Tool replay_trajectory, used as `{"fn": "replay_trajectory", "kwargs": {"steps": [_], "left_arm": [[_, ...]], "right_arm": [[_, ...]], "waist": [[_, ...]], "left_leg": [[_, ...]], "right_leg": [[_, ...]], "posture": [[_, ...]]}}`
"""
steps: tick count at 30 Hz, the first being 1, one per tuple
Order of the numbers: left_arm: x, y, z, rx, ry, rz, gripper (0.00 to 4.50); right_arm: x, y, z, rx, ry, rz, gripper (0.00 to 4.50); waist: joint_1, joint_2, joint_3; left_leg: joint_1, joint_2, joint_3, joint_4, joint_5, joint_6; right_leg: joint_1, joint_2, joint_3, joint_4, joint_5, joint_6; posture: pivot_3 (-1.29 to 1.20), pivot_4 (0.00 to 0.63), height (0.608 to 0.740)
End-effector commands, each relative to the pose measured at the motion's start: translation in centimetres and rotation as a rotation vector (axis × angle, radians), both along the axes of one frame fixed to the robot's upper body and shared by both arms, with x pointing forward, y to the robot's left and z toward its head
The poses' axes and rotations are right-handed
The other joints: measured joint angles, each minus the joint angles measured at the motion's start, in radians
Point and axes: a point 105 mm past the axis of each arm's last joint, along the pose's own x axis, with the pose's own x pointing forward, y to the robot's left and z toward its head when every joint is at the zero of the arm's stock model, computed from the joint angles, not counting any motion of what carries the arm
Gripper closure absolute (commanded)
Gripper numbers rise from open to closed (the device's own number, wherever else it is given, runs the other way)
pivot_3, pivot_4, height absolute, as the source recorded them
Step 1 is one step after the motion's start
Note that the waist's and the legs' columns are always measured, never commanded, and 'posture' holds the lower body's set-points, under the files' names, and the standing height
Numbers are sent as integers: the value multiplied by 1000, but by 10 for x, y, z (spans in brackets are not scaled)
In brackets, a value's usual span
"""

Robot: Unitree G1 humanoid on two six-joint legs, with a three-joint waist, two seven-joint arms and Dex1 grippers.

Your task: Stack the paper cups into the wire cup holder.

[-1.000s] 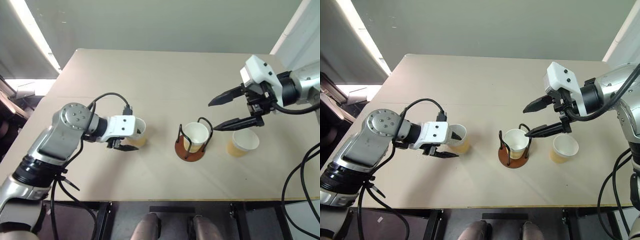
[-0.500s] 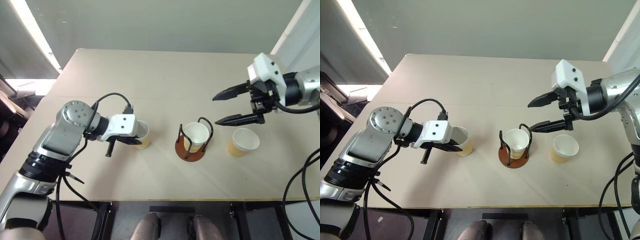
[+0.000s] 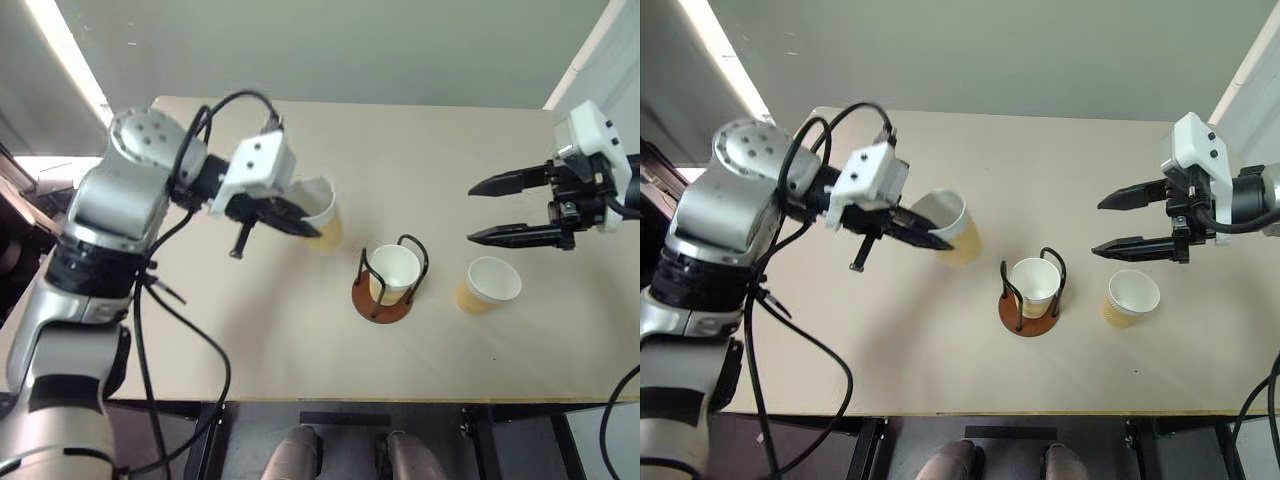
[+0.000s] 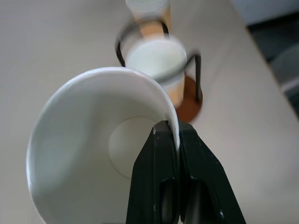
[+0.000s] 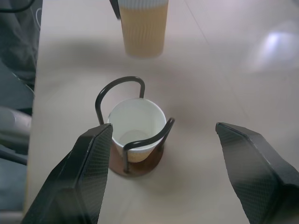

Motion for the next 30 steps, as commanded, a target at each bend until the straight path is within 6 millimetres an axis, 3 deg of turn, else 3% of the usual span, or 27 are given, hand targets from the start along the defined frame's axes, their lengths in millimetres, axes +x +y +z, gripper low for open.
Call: {"fn": "replay_trajectory", "kwargs": {"steps": [1, 10, 18, 30], "left_arm": [[-7, -16, 16, -19, 21, -101, 4459], [-11, -51, 18, -6, 21, -254, 4459], [-2, -71, 13, 15, -4, -311, 4459], [5, -92, -15, 61, -12, -374, 4459]], "right_arm": [[-13, -4, 15, 7, -32, -21, 851], [-27, -13, 16, 18, -19, -110, 851], [-34, -16, 13, 33, -27, -153, 851], [-37, -16, 11, 41, -36, -183, 851]], "waist": [[2, 0, 0], [5, 0, 0], [10, 0, 0], [15, 0, 0]], "left_leg": [[0, 0, 0, 0, 0, 0], [-1, 0, 0, 0, 0, 0], [-2, 0, 1, 1, 0, 1], [-3, 0, 1, 3, -1, 2]], "right_leg": [[0, 0, 0, 0, 0, 0], [0, 0, 0, -1, 0, 1], [0, 0, 0, -1, 1, 2], [0, 0, 0, -1, 1, 3]], "posture": [[0, 150, 740], [0, 150, 740], [0, 150, 740], [0, 150, 740]]}}
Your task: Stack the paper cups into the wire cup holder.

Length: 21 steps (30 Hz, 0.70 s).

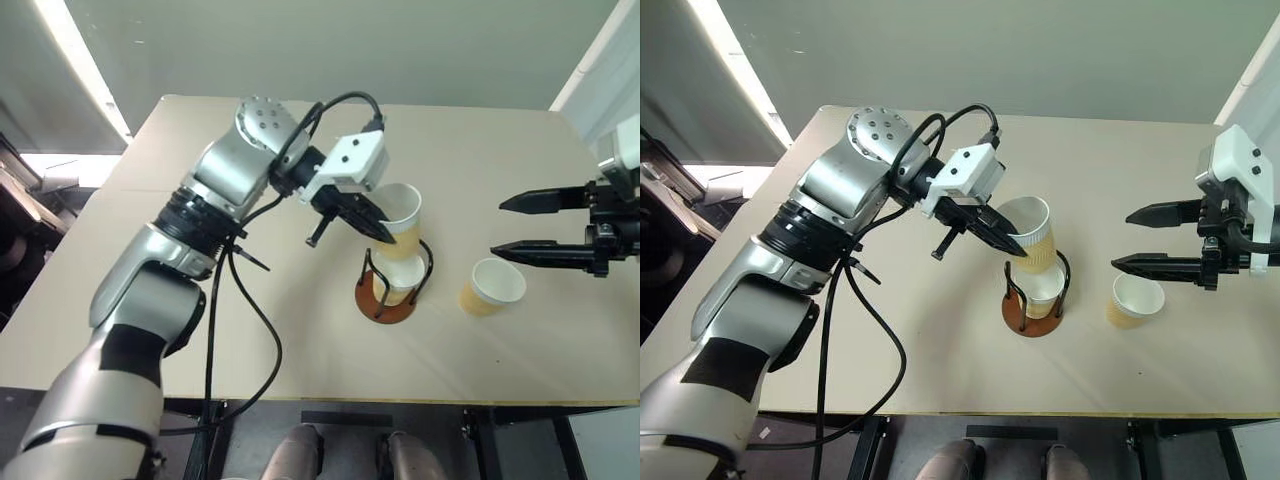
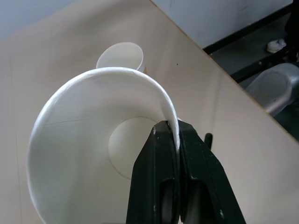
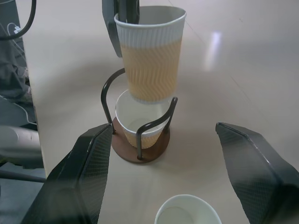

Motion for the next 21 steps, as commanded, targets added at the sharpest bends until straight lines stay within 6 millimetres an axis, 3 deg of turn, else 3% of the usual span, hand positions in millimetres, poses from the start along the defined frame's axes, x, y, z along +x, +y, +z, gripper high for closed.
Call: {"fn": "replay_trajectory", "kwargs": {"steps": [1, 7, 19, 21], "left_arm": [[-6, -9, -1, 20, -21, -69, 4459], [-10, -16, -10, 38, -4, -96, 4459], [-3, -8, -18, 105, -59, -87, 4459], [0, -9, -20, 105, -70, -79, 4052]], "right_arm": [[-7, 0, 14, -10, -68, -7, 851], [-7, -1, 14, -14, -72, -14, 851], [-5, 1, 15, -25, -87, -15, 851], [-4, 2, 15, -32, -89, -13, 851]], "waist": [[2, 0, 0], [3, 0, 0], [5, 0, 0], [5, 0, 0]], "left_leg": [[0, 0, 0, 0, 0, 0], [0, 0, 1, 1, 0, 1], [-1, 0, 1, 2, -1, 1], [-1, 0, 1, 2, -1, 1]], "right_leg": [[0, 0, 0, 0, 0, 0], [0, 0, 0, 0, 0, 1], [0, 0, 0, 0, 0, 1], [0, 0, 0, 0, 0, 1]], "posture": [[0, 150, 740], [0, 150, 740], [0, 150, 740], [0, 150, 740]]}}
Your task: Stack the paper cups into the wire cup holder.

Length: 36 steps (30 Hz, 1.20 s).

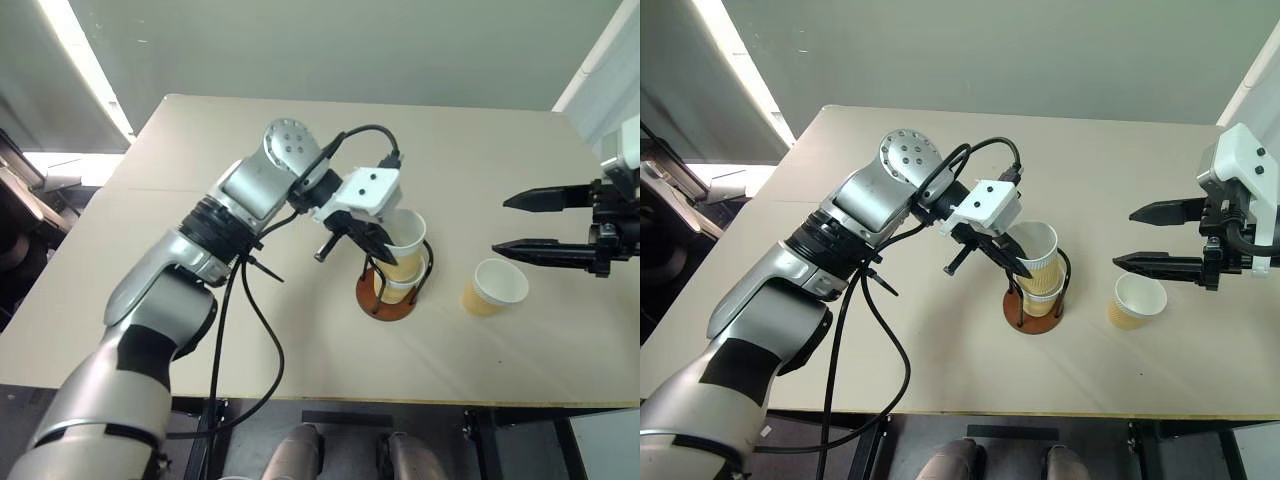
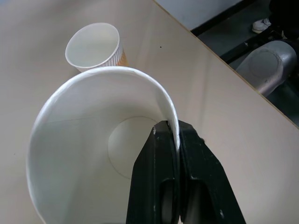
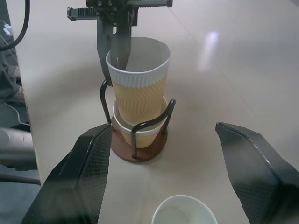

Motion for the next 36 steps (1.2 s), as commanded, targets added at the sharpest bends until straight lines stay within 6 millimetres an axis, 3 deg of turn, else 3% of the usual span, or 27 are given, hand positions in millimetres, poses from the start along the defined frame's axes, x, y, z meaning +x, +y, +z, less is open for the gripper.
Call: {"fn": "replay_trajectory", "kwargs": {"steps": [1, 6, 11, 12, 19, 28, 36], "left_arm": [[-1, -3, 6, 6, -44, -37, 3859], [4, -25, 27, -147, -34, 4, 2054], [7, -17, 54, -243, 3, 50, 232], [7, -14, 58, -254, 17, 58, 52], [4, 31, 63, -246, 69, 129, 52], [-15, 81, 97, -374, 126, 204, 52], [-26, 107, 95, -408, 120, 305, 52]], "right_arm": [[-2, 1, 10, -25, -59, 9, 851], [1, -4, 6, -75, -70, -19, 851], [-4, -5, -6, -130, -41, -11, 851], [-4, -4, -9, -145, -35, -12, 851], [-8, -6, -41, -284, 51, 1, 851], [5, -13, -79, -410, 99, 33, 851], [19, -34, -98, -497, 124, 22, 851]], "waist": [[0, 0, 0], [4, 0, 0], [4, 0, 0], [4, 0, 0], [2, 0, 0], [2, 0, 0], [-4, 0, 0]], "left_leg": [[0, 0, 0, 0, 0, 0], [-1, 0, 0, 2, -1, 1], [-1, 0, 2, 4, -2, 3], [-1, 0, 2, 4, -2, 3], [-1, 0, 3, 5, -2, 3], [-1, 0, 2, 8, -3, 5], [-1, 0, 2, 12, -3, 6]], "right_leg": [[0, 0, 0, 0, 0, 0], [0, 0, 0, 0, 0, 1], [0, 0, 1, 1, 0, 2], [0, 0, 1, 1, 0, 2], [0, 0, 1, 1, 0, 2], [0, 0, 1, 0, 0, 3], [0, 0, 2, 0, 0, 3]], "posture": [[0, 150, 740], [0, 150, 740], [0, 150, 740], [0, 150, 740], [0, 150, 740], [0, 150, 740], [0, 150, 740]]}}
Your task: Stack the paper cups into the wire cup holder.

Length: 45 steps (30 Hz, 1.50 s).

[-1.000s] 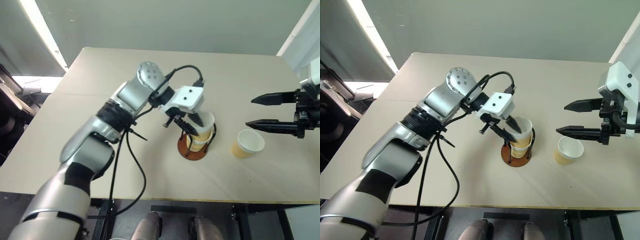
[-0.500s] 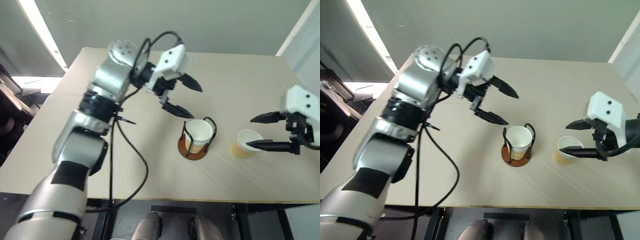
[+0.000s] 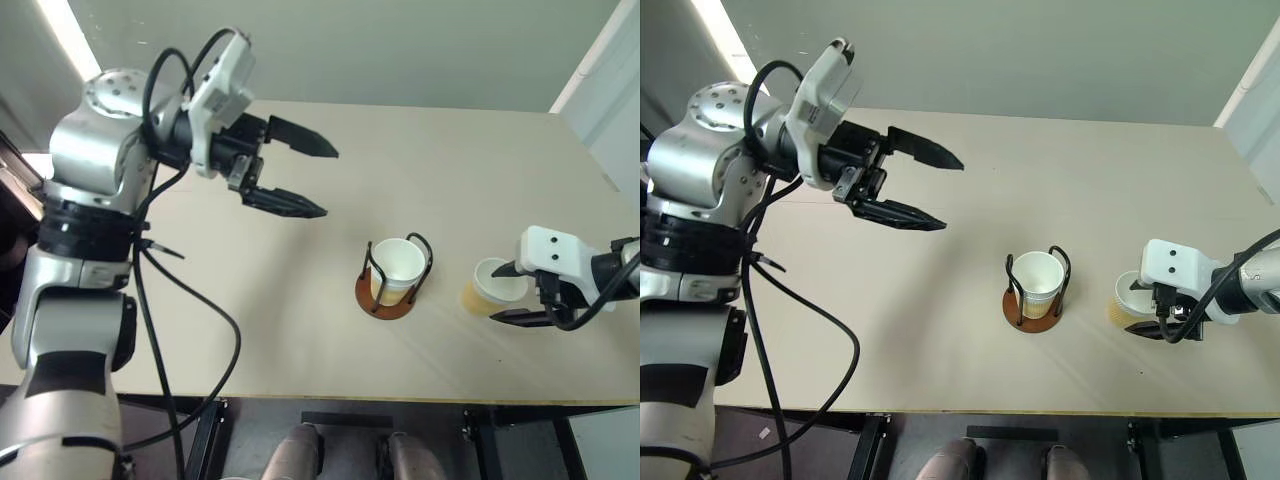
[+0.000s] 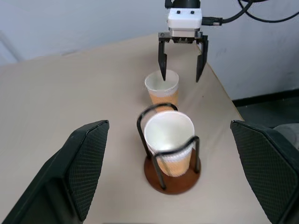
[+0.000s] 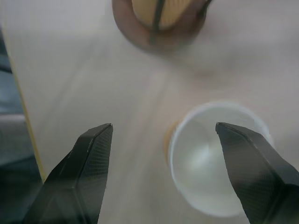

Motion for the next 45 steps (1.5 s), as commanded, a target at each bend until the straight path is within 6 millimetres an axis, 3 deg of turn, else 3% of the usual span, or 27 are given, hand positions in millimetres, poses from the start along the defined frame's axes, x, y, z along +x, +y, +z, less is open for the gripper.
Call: {"fn": "replay_trajectory", "kwargs": {"steps": [1, 10, 12, 14, 21, 22, 26, 29, 34, 36, 39, 45], "left_arm": [[-12, 6, 12, -24, -55, 10, 52], [-10, 27, -11, 21, -26, 136, 52], [-10, 35, -29, 98, -16, 160, 0], [-12, 38, -35, 115, -11, 164, 0], [-1, 57, -27, 138, -82, 243, 0], [1, 61, -24, 134, -91, 261, 0], [8, 72, -11, 112, -130, 312, 0], [8, 75, -4, 89, -140, 320, 0], [6, 74, -8, 88, -127, 313, 0], [6, 72, -9, 86, -121, 306, 0], [6, 68, -10, 83, -118, 292, 0], [9, 61, -12, 90, -118, 267, 0]], "right_arm": [[7, -4, 0, -36, -24, 18, 851], [27, 0, -22, -94, -9, 65, 851], [34, -4, -25, -114, -6, 55, 1228], [37, -5, -25, -120, -5, 55, 1753], [37, -5, -15, -99, -6, 73, 4343], [37, -6, -12, -99, -8, 75, 4469], [33, -9, 6, -104, -35, 88, 4469], [29, -1, 38, -88, -92, 126, 4469], [17, 40, 99, -19, -209, 275, 4469], [9, 59, 115, -12, -233, 357, 4469], [2, 81, 124, -18, -241, 451, 4469], [-7, 119, 114, -70, -204, 644, 4469]], "waist": [[-1, 0, 0], [-14, 0, 0], [-17, 0, 0], [-17, 0, 0], [-17, 0, 0], [-17, 0, 0], [-17, 0, 0], [-17, 0, 0], [-27, 0, 0], [-30, 0, 0], [-30, 0, 0], [-30, 0, 0]], "left_leg": [[0, 0, 0, 1, 0, 0], [1, 0, 0, 1, 0, 1], [1, 0, 0, 2, 0, 1], [1, 0, 0, 1, -1, 1], [1, -1, -1, 1, -1, 1], [1, -1, -1, 1, -1, 1], [1, -1, -1, 1, -1, 1], [0, -1, -1, 0, -1, 1], [0, -1, -1, -2, -1, 0], [0, 0, -1, -2, -1, 0], [0, -1, -2, -3, -1, 0], [0, -1, -4, -3, -1, 0]], "right_leg": [[0, 0, 0, 0, 0, 0], [1, 0, 0, 0, 0, 0], [1, 0, 0, 0, 0, 0], [1, 0, 0, 0, 0, 0], [1, 0, 0, 0, 0, 0], [1, 0, 0, 0, 0, 0], [1, 0, 0, 0, 0, -1], [1, -1, 0, 0, 0, -1], [-1, 0, 0, 0, -1, -2], [-1, 0, 0, 0, -1, -2], [-1, 0, -1, -1, -2, -3], [-1, 0, -2, -2, -2, -4]], "posture": [[0, 150, 740], [0, 150, 740], [0, 150, 740], [0, 150, 740], [0, 150, 740], [0, 150, 740], [0, 150, 740], [0, 150, 740], [0, 150, 740], [0, 150, 740], [0, 150, 740], [0, 150, 740]]}}
